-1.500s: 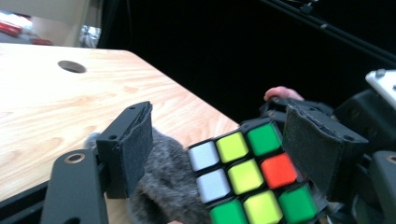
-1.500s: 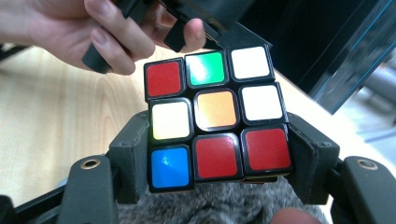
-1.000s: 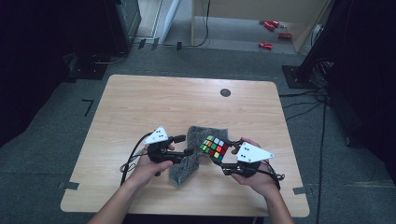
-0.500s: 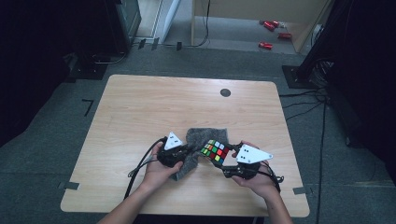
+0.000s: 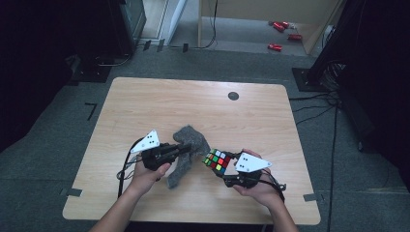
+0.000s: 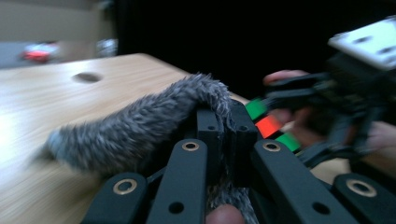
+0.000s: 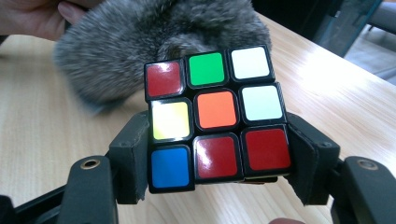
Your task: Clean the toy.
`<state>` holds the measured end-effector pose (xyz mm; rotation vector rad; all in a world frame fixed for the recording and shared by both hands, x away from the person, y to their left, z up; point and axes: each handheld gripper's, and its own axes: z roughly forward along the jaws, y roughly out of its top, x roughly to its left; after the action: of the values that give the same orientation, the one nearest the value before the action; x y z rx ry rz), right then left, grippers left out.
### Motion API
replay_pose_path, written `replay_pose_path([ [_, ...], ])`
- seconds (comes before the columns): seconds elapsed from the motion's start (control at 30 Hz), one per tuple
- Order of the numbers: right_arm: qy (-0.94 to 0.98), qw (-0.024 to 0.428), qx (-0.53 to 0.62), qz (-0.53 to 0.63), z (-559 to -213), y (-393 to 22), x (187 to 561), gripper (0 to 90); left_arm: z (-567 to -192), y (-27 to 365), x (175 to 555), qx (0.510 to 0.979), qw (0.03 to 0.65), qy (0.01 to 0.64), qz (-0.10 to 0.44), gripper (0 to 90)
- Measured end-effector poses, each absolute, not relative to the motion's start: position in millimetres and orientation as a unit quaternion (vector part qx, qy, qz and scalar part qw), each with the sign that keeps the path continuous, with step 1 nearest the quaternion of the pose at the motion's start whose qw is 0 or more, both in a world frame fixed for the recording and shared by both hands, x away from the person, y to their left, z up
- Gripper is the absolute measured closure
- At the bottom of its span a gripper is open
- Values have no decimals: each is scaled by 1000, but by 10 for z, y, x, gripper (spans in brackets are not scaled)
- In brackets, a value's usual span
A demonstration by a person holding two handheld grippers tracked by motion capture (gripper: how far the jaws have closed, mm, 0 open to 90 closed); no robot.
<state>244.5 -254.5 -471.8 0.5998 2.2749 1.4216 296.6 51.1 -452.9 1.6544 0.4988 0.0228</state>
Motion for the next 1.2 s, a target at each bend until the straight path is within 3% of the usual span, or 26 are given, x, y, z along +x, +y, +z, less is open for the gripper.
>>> replay_pose_path([
  [0.17,816,196,200,505,-4710,-2406,2422,340,-4548,420,2933,721,665,188,-50,878],
  [0.5,821,205,205,492,-4730,-2473,2434,340,-4757,350,2989,786,576,221,-31,838],
  [0.6,826,205,213,480,-4788,-2512,2455,340,-4817,363,2967,819,531,218,14,715],
  [0.73,825,205,216,481,-4790,-2562,2462,340,-4796,485,2932,826,526,202,22,491],
  [1.0,823,205,221,481,-4782,-2626,2462,340,-4676,954,3051,806,544,230,42,262],
  [1.2,825,199,220,481,-4783,-2612,2469,340,-4594,666,2986,800,561,207,54,135],
])
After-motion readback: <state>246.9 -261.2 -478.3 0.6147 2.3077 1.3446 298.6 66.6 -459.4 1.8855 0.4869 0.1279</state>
